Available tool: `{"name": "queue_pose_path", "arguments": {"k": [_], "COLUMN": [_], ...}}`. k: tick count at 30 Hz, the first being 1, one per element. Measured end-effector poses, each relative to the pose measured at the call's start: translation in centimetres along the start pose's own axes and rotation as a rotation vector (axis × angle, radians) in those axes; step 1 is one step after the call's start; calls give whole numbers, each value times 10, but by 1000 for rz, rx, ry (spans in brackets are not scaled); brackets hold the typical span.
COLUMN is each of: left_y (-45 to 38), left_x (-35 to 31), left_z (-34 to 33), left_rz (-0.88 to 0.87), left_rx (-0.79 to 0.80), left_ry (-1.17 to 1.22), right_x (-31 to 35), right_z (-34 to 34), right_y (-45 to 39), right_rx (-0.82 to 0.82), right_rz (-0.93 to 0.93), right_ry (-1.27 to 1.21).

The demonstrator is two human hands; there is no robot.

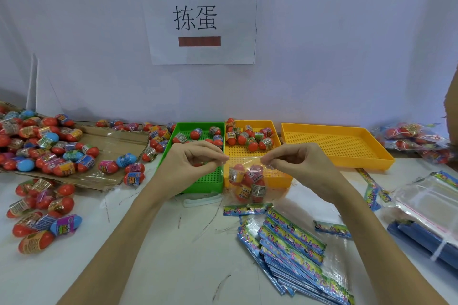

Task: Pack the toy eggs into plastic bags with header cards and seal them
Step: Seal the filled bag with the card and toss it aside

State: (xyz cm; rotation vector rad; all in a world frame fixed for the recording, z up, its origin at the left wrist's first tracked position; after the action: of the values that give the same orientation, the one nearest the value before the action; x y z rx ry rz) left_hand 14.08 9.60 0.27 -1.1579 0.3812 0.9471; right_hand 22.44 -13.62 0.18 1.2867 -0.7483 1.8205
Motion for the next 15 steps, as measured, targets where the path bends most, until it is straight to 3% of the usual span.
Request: {"name": "queue_pose_path", "arguments": {"k": [15], "left_y": [2], "left_x": [11], "left_z": [-1], "left_rz": [125], "left_rx": [-139], "left_ry": [67], "right_x": [-3], "right_z": [-5], "right_y": [-4], "right_rx": [-53], "right_rz": [15], "right_ry": [-42]}}
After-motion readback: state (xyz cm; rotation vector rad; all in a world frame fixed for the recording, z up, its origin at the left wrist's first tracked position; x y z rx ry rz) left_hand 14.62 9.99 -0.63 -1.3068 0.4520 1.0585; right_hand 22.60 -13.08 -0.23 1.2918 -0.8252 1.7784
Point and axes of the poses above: each hand's wrist, its own y-axis away from the middle knuckle, its own z-axis out of the back of the hand, x = y × z, the point moved 7 cm from there along -y, towards the middle knuckle, and after that the axes turned 13 degrees about -z, right-handed, at the moved point
